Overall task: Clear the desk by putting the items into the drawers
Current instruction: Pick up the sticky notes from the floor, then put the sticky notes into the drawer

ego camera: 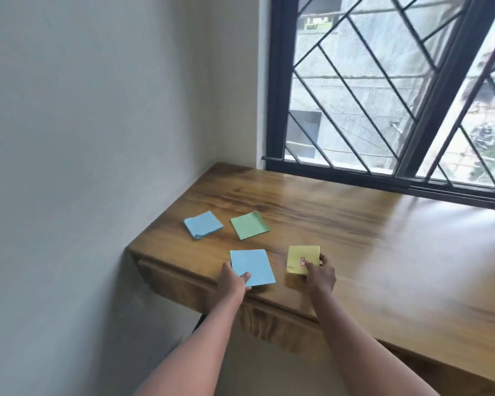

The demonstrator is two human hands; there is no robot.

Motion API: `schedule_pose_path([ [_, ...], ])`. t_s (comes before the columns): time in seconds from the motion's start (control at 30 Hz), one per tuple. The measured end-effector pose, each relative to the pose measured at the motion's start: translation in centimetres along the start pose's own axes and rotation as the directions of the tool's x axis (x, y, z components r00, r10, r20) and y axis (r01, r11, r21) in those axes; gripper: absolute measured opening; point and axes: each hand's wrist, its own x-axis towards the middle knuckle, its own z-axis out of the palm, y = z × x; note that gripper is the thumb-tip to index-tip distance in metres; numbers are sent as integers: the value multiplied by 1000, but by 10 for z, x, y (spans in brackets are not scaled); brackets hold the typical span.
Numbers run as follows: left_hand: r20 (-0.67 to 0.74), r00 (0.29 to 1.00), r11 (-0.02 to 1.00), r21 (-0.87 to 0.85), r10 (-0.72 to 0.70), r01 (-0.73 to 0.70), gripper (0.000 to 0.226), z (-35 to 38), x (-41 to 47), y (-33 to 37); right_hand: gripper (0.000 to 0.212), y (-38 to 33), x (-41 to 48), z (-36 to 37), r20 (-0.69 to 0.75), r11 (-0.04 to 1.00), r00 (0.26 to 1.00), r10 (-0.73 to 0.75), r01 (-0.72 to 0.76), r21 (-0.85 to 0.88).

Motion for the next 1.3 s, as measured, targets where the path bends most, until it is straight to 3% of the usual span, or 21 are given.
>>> schedule_pose_path([
  [0.3,128,990,950,294,65,-101,62,68,68,65,35,-26,74,-4,-163,946,986,24,-75,-317],
  [0.5,133,987,888,437,95,-144,54,107,78,74,29,-15,87,1,-293,797,953,-76,-118,-593],
  [0.6,96,987,824,544,130,-161,52,107,76,71,33,-6,84,0,-309,751,939,-152,-94,-653],
  [0.73,39,978,764,619,203,-183,42,98,73,62,39,-4,74,-5,-350,791,924,-152,-99,-604],
  [1.03,0,882,743,538,472,-398,38,49,39,6,39,20,12,-19,-402,791,894,-196,-99,-604],
  [1.17,-132,928,880,388,348,-274,39,9,19,-31,37,41,-41,-8,-450,808,865,-223,-94,-582],
  [1.3,-252,962,979,196,107,-58,47,-16,14,-69,38,78,-88,6,-372,759,882,-288,-27,-651],
])
